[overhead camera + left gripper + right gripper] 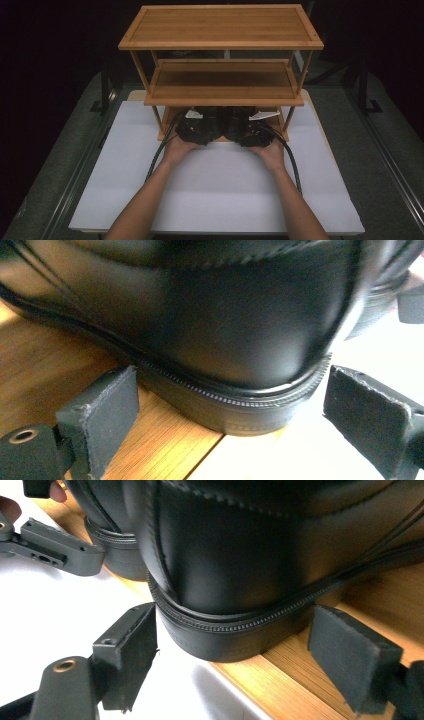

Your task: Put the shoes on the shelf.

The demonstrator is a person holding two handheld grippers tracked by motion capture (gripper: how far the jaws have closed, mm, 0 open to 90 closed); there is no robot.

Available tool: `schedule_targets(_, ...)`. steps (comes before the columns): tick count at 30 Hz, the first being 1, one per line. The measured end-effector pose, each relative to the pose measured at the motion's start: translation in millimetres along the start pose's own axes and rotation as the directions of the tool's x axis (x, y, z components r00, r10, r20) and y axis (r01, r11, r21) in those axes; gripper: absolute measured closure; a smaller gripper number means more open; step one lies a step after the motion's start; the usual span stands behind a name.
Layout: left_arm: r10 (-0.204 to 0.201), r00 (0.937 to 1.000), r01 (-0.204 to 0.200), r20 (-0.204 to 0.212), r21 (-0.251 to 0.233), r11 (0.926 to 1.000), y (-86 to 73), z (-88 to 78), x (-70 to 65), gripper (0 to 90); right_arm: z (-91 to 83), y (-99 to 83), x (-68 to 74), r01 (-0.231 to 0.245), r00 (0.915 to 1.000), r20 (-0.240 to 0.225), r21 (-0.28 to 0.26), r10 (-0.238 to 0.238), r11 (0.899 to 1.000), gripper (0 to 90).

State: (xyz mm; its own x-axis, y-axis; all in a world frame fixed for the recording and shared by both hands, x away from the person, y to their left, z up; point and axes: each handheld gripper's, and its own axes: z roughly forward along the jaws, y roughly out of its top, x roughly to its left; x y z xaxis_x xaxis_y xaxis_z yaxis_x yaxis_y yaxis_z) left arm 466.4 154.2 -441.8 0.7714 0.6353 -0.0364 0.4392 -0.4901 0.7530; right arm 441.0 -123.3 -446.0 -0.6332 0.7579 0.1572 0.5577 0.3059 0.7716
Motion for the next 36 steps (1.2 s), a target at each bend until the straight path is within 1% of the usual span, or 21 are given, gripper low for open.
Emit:
schedule_targets(1, -0.007, 1.0000, 0.007, 0.000, -0.006, 1.0000, 0.3, -1.3, -0.4, 7.3, -1.3, 0.7, 0.1, 0.002, 1.0000, 0.001, -0.006, -0.002, 1.000, 18.7)
schedule_targets(3, 0.001, 1.0000, -0.001, 0.000, -0.002, 1.0000, 0.8, -4.7, 0.0, 7.3, -4.3, 2.1, 0.3, 0.004, 0.9999, 0.009, -0.012, -0.004, 1.000, 17.6)
schedule_targets(4, -0.005, 1.0000, 0.005, 0.003, -0.007, 1.0000, 0.5, -6.3, -0.2, 7.3, -5.9, 2.5, 0.5, 0.002, 0.9998, 0.022, -0.010, -0.002, 1.000, 16.3)
schedule_targets(6, 0.000, 1.0000, 0.000, 0.006, 0.002, 1.0000, -0.1, -11.0, 0.2, 7.2, -10.0, 1.7, 0.2, 0.003, 0.9993, 0.037, -0.015, -0.002, 1.000, 14.8)
schedule_targets(8, 0.007, 1.0000, -0.007, 0.006, 0.003, 1.0000, -1.6, -16.4, -1.1, 7.3, -14.9, -1.2, -0.7, -0.001, 0.9992, 0.040, -0.017, 0.002, 1.000, 13.1)
schedule_targets(9, 0.009, 0.9999, -0.009, 0.009, 0.005, 0.9999, -2.7, -19.6, -2.0, 7.3, -17.4, -3.0, 0.2, -0.005, 0.9984, 0.056, -0.014, 0.005, 1.000, 12.4)
schedule_targets(10, 0.005, 1.0000, -0.006, 0.005, 0.005, 1.0000, -4.1, -23.4, -3.2, 7.3, -20.1, -5.2, 0.7, 0.005, 0.9978, 0.066, -0.007, -0.004, 1.000, 11.4)
schedule_targets(12, 0.033, 0.9994, -0.033, 0.011, 0.007, 0.9994, -7.2, -32.0, -3.8, 7.3, -26.7, -10.1, 1.6, 0.015, 0.9970, 0.076, -0.003, -0.014, 1.000, 9.5)
schedule_targets(14, 0.053, 0.9986, -0.053, 0.008, 0.017, 0.9985, -12.0, -41.8, -5.7, 7.2, -36.8, -17.1, 2.1, 0.009, 0.9970, 0.077, -0.005, -0.008, 1.000, 8.5)
schedule_targets(16, 0.043, 0.9991, -0.043, 0.000, 0.013, 0.9990, -19.6, -52.6, -9.0, 7.2, -47.3, -24.4, 2.1, 0.013, 0.9970, 0.076, -0.013, -0.012, 1.000, 7.2)
schedule_targets(17, 0.049, 0.9988, -0.049, -0.002, 0.013, 0.9987, -22.2, -57.0, -9.7, 7.3, -52.7, -28.3, 2.9, 0.016, 0.9966, 0.081, -0.017, -0.014, 1.000, 7.1)
schedule_targets(20, 0.053, 0.9986, -0.053, -0.005, 0.008, 0.9986, -34.5, -74.2, -14.5, 7.2, -70.1, -41.1, 3.5, 0.034, 0.9954, 0.090, -0.023, -0.032, 0.999, 7.0)
schedule_targets(22, 0.051, 0.9987, -0.051, -0.005, 0.002, 0.9987, -44.2, -85.1, -18.8, 7.3, -80.5, -49.6, 3.9, 0.031, 0.9951, 0.095, -0.031, -0.028, 0.999, 7.0)
schedule_targets(24, 0.058, 0.9983, -0.058, -0.006, 0.004, 0.9983, -54.9, -96.2, -22.2, 7.2, -92.0, -60.1, 4.2, 0.025, 0.9954, 0.093, -0.034, -0.021, 0.999, 7.0)
schedule_targets(26, 0.055, 0.9984, -0.055, -0.011, 0.007, 0.9985, -68.3, -108.8, -25.5, 7.2, -104.7, -72.9, 4.3, 0.019, 0.9950, 0.098, -0.031, -0.016, 0.999, 6.8)
schedule_targets(27, 0.056, 0.9983, -0.056, -0.015, 0.010, 0.9984, -72.6, -112.9, -26.4, 7.2, -109.9, -78.4, 4.2, 0.017, 0.9949, 0.100, -0.027, -0.014, 1.000, 5.1)
schedule_targets(29, 0.044, 0.9987, -0.043, -0.026, 0.005, 0.9990, -85.6, -125.4, -28.6, 7.2, -117.9, -87.6, 4.6, 0.010, 0.9934, 0.114, -0.015, -0.008, 1.000, 2.9)
schedule_targets(32, 0.030, 0.9987, -0.029, -0.041, 0.005, 0.9996, -101.3, -140.7, -30.5, 7.2, -131.4, -104.4, 5.6, -0.002, 0.9932, 0.116, -0.004, 0.002, 1.000, 2.9)
schedule_targets(33, 0.020, 0.9984, -0.020, -0.053, 0.004, 0.9998, -108.9, -147.4, -31.6, 7.2, -135.5, -109.5, 6.1, -0.001, 0.9928, 0.120, 0.003, 0.000, 1.000, 2.9)
schedule_targets(34, 0.021, 0.9982, -0.020, -0.057, 0.011, 0.9997, -113.5, -151.6, -32.0, 7.2, -140.7, -115.5, 7.3, 0.002, 0.9914, 0.131, 0.012, -0.003, 1.000, 2.9)
schedule_targets(36, 0.002, 0.9978, -0.001, -0.066, 0.019, 0.9998, -126.0, -162.5, -33.7, 7.1, -148.2, -123.2, 8.9, 0.005, 0.9894, 0.145, 0.026, -0.009, 1.000, 3.0)
